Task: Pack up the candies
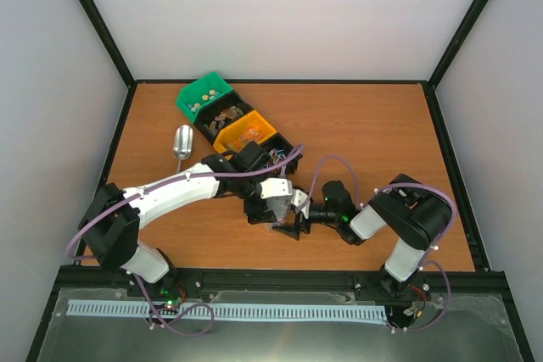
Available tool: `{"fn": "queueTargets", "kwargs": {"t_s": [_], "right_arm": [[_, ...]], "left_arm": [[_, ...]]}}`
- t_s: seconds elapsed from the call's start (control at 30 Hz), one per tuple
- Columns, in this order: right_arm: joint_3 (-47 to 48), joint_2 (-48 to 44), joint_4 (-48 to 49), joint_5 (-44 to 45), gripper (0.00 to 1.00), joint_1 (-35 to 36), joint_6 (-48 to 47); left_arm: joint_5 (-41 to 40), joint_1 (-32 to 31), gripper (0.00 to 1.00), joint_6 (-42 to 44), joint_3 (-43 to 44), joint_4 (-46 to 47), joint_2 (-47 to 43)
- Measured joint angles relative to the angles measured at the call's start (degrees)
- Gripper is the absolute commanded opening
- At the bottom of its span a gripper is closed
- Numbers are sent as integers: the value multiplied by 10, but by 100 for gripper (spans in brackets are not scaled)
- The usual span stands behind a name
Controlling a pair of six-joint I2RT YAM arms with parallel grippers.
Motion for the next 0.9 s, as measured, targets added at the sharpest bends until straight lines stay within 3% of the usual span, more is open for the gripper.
{"fn": "queueTargets", "kwargs": {"t_s": [0.37, 0.57, 0.63, 0.77, 0.9], "right_arm": [[-21, -16, 8, 11, 100, 0, -9], [-36, -31, 10, 14, 100, 0, -12], [-44, -38, 11, 15, 100, 0, -13], [-56, -47, 11, 17, 100, 0, -14], [-57, -48, 11, 20, 100, 0, -14]], "left_arm": [[-1, 2, 100, -29, 5, -44, 12], [18, 9, 100, -29, 5, -50, -58], [21, 12, 92, -28, 4, -51, -87], [31, 18, 59, -13, -8, -44, -136], [43, 11, 43, -4, -12, -23, -134]]}}
